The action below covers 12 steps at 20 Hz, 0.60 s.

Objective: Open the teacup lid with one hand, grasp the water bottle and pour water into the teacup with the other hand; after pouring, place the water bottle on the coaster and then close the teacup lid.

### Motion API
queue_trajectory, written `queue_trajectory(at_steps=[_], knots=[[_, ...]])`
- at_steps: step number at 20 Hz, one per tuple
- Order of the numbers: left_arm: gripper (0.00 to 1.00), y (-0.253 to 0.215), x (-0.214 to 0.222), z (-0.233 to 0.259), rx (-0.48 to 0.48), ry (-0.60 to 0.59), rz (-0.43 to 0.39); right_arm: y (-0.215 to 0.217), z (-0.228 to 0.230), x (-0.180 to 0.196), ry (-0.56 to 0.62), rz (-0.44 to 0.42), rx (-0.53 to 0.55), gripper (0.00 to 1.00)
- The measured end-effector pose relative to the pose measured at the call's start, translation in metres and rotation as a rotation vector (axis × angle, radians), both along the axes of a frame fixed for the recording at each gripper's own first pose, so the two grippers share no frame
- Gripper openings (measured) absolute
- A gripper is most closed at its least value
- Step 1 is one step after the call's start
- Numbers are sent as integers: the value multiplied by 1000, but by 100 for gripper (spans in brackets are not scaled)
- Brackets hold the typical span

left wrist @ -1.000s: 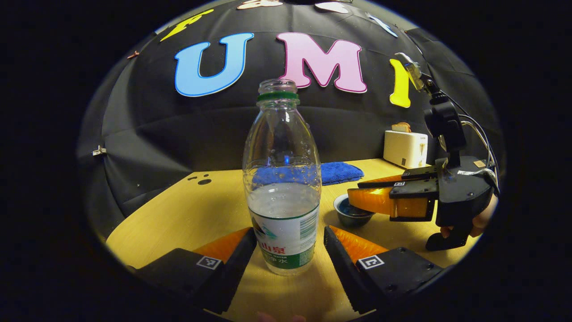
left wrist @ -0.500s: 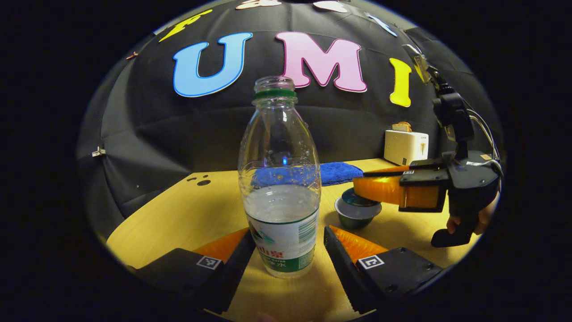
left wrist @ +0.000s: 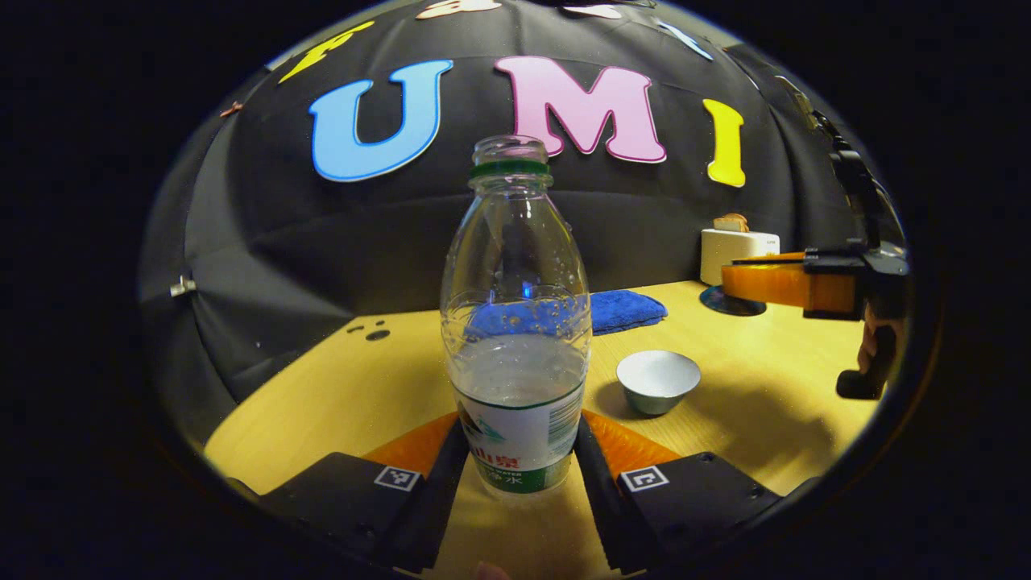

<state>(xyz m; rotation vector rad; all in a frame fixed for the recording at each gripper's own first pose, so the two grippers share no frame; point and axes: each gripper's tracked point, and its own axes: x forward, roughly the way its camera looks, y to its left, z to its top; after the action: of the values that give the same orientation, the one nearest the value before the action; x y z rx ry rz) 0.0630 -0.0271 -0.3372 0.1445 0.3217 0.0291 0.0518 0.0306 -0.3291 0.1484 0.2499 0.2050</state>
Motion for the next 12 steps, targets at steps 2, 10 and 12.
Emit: queue_trajectory(at_steps=[2, 10, 12], knots=[[75, 13, 7, 5, 141, 11, -4, -18, -2, -5, 3, -28, -10, 28], [75, 32, 34, 1, 599, 151, -106, -72, -11, -27, 7, -108, -54, 28], [75, 35, 37, -1, 689, 187, -127, -80, -14, -31, 6, -111, -59, 24]])
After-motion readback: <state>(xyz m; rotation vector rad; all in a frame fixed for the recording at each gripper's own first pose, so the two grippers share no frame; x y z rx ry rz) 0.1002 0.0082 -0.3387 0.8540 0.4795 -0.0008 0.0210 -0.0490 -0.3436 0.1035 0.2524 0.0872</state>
